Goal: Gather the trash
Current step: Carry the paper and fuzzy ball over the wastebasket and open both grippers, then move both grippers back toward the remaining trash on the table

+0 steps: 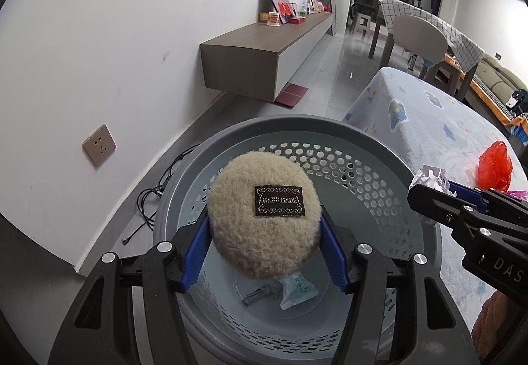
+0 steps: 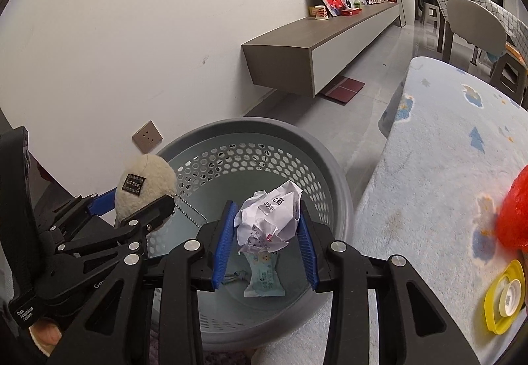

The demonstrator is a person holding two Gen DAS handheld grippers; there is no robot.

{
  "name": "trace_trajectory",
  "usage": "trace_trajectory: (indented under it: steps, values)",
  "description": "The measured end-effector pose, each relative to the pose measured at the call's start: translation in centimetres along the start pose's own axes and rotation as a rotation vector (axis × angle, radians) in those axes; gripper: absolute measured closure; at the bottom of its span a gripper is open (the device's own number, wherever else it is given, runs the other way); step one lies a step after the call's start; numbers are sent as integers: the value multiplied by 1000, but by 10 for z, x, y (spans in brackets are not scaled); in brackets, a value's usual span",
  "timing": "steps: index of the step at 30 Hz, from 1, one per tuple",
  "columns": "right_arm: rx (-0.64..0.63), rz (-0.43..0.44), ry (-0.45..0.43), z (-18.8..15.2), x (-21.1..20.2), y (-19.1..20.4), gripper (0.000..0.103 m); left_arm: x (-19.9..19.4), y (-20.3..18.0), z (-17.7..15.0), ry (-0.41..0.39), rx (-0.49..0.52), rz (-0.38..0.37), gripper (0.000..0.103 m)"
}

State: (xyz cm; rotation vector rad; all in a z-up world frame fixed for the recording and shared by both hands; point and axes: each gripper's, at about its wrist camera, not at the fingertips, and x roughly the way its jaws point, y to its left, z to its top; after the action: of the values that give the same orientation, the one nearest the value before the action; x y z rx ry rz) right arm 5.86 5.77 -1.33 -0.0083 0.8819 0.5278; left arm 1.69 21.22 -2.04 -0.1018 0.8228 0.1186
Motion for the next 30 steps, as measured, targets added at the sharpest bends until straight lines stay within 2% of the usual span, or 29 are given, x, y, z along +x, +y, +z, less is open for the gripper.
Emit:
trace_trajectory:
  steps: [1,3,5,20,30]
  values:
    - [-1,-1,-1,0,0,1,63,0,1,0,0,-5,3,38]
    - [-1,-5,-9,-1,-2,1,46,-1,3,0,-1,-14,8,29]
    - [3,-10,-22,-1,-4,-2,41,-1,5,0,-5,-20,10,27]
    - [49,-43,-12,-15,-9,-10,41,-1,6,-1,-1,-21,10,25]
    - [101,-60,-38,-27,-30,-29,41,0,-5,-2,3,2,5,23]
